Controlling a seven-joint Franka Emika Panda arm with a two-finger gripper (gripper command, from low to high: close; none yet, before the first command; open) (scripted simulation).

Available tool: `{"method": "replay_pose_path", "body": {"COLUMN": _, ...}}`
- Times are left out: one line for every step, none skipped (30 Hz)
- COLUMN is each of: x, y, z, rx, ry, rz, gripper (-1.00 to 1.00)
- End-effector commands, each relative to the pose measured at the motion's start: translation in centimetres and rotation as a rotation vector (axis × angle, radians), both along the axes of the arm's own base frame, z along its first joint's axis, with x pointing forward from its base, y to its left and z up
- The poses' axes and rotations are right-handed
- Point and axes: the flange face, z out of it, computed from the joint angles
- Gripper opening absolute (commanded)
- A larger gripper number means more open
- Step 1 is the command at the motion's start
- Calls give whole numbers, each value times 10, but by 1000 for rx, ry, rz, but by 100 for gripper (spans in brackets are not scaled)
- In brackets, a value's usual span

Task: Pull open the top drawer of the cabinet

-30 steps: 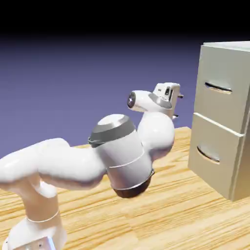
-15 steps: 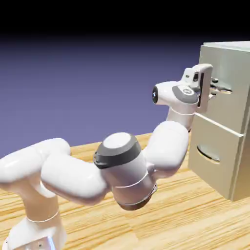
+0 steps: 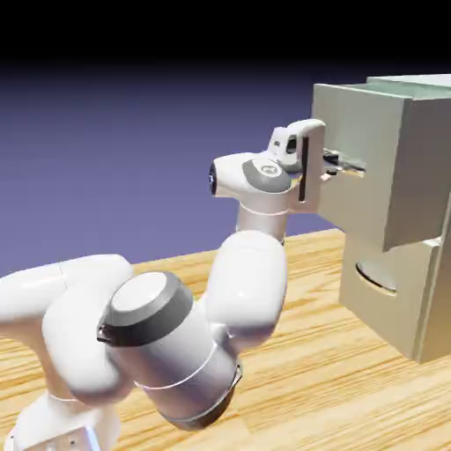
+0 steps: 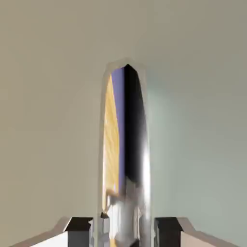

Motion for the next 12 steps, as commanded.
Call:
{"method": "replay_pose_path", "body": {"x": -12, "y": 0, "z": 0, "rx": 0, "ry": -3, "rz": 0, "gripper": -100}}
{"method": "replay_pose_path", "body": {"x": -24, "y": 0, "z": 0, "rx": 0, "ry": -3, "rz": 0, "gripper": -100}}
{"method": "replay_pose_path", "body": {"x": -36, "y": 0, "z": 0, "rx": 0, "ry": -3, "rz": 0, "gripper": -100}}
{"method": "replay_pose_path", "body": {"x": -49, "y": 0, "z": 0, "rx": 0, "ry": -3, "rz": 0, "gripper": -100}}
{"method": "replay_pose_path", "body": {"x": -61, "y": 0, "z": 0, "rx": 0, "ry": -3, "rz": 0, "gripper": -100}}
{"method": "replay_pose_path", "body": {"x": -74, "y": 0, "z": 0, "rx": 0, "ry": -3, "rz": 0, "gripper": -100}}
{"method": "replay_pose_path", "body": {"x": -87, "y": 0, "z": 0, "rx": 0, "ry": -3, "rz": 0, "gripper": -100}}
{"method": "replay_pose_path", "body": {"x": -96, "y": 0, "z": 0, "rx": 0, "ry": -3, "rz": 0, "gripper": -100}}
{"method": "replay_pose_path", "body": {"x": -96, "y": 0, "z": 0, "rx": 0, "ry": -3, "rz": 0, "gripper": 100}}
{"method": "replay_pose_path", "body": {"x": -96, "y": 0, "z": 0, "rx": 0, "ry": -3, "rz": 0, "gripper": 100}}
{"method": "replay_pose_path", "body": {"x": -109, "y": -1, "z": 1, "rx": 2, "ry": -3, "rz": 1, "gripper": 100}}
{"method": "replay_pose_path", "body": {"x": -123, "y": -1, "z": 1, "rx": 3, "ry": -3, "rz": 1, "gripper": 100}}
